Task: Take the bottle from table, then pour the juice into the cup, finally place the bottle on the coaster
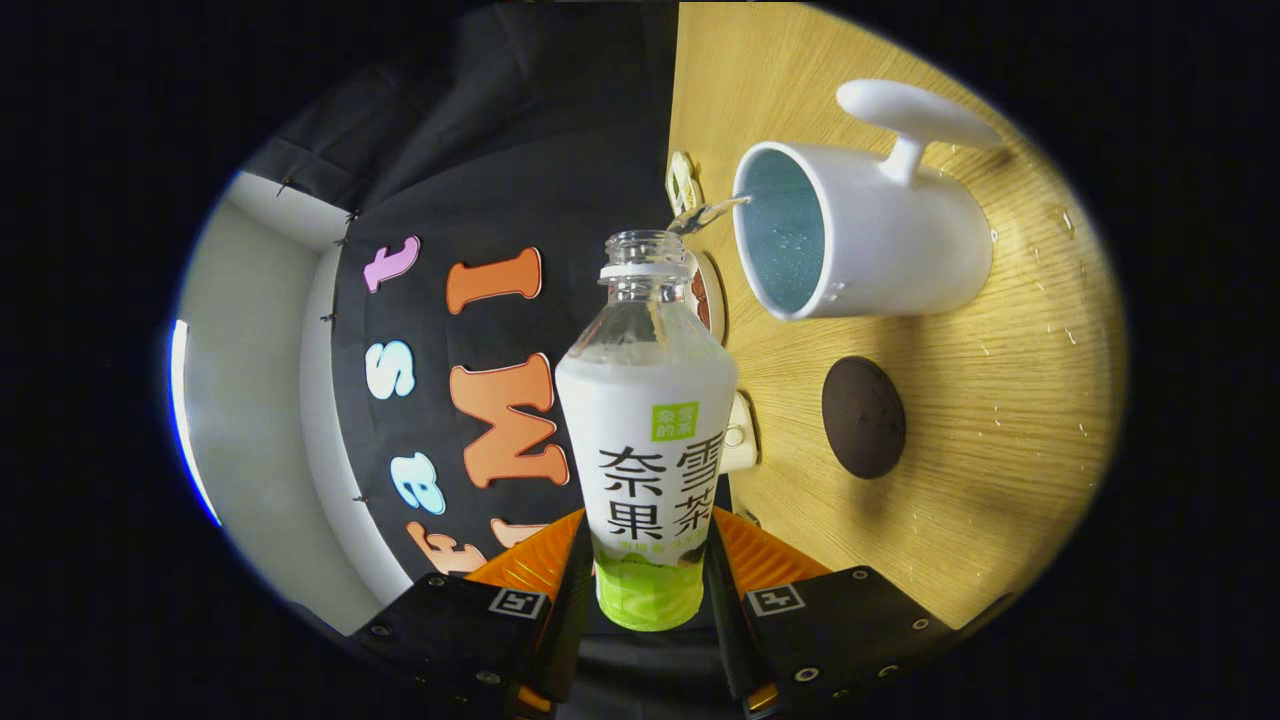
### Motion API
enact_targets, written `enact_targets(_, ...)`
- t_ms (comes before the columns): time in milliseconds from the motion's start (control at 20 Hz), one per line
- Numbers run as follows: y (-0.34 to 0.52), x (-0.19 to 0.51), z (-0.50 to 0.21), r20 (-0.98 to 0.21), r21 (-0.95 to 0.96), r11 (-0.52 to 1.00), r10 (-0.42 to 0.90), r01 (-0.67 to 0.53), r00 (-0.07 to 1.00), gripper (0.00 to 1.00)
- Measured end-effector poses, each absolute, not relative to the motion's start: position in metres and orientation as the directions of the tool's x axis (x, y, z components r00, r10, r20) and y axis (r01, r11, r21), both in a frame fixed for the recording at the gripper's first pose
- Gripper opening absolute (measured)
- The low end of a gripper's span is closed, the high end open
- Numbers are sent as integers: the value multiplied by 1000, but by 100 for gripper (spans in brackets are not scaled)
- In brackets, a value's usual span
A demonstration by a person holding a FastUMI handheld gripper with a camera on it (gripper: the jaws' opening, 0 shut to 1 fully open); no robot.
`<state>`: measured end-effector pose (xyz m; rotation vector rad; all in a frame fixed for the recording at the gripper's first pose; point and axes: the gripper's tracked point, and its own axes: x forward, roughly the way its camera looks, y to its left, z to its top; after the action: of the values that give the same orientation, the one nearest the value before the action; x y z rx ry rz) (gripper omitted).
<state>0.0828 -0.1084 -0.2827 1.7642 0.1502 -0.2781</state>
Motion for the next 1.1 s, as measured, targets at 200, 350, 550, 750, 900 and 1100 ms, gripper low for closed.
enact_targets(200, -109, 84, -283, -268, 943, -220, -49, 251, 962, 58)
enact_targets(350, -110, 84, -283, -266, 941, -232, -54, 247, 962, 58)
enact_targets(550, -110, 86, -283, -263, 939, -247, -57, 241, 963, 58)
enact_targets(750, -113, 87, -283, -257, 935, -273, -76, 228, 964, 58)
enact_targets(900, -113, 86, -282, -251, 932, -290, -86, 217, 964, 58)
enact_targets(1100, -113, 89, -281, -250, 928, -309, -99, 209, 963, 58)
